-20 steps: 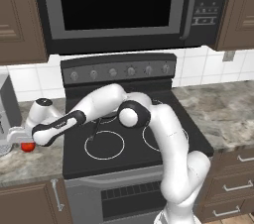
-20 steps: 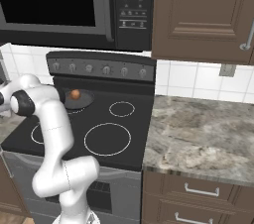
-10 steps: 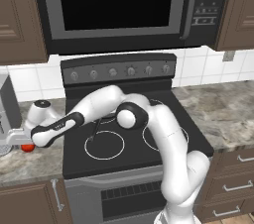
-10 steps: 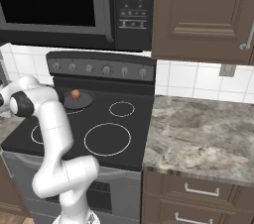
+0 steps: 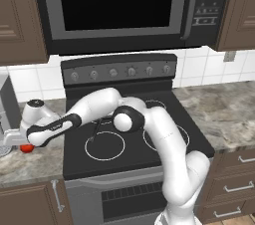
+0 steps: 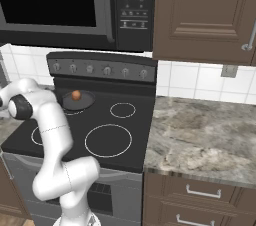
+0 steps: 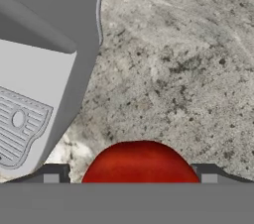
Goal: Put the tomato and onion in the pan. Then turn on the rear left burner and set the heat to medium.
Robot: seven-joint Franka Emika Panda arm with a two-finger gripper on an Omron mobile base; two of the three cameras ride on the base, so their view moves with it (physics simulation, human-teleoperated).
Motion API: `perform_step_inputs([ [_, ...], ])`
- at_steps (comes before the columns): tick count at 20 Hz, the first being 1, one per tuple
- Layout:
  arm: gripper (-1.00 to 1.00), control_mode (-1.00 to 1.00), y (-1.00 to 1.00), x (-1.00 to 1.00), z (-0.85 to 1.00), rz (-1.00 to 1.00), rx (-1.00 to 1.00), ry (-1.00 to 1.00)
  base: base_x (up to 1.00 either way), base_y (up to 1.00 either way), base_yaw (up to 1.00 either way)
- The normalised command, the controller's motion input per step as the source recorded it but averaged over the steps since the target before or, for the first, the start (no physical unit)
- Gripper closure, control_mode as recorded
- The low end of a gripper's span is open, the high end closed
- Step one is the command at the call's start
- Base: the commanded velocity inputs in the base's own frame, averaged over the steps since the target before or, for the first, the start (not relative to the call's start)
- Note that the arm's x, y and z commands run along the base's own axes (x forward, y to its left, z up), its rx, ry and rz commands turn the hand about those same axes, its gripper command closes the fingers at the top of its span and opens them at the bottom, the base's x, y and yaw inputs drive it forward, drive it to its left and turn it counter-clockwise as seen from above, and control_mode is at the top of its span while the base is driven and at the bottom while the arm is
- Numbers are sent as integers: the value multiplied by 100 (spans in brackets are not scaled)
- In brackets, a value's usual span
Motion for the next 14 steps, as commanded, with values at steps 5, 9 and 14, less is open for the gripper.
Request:
perform_step_inputs([
  [5,100,-100,3,1,-40,0,-7,0,0,0,0],
  [9,100,-100,-42,-4,-37,0,-1,-8,0,0,0],
  [14,100,-100,-93,-10,-13,0,0,-18,0,0,0],
])
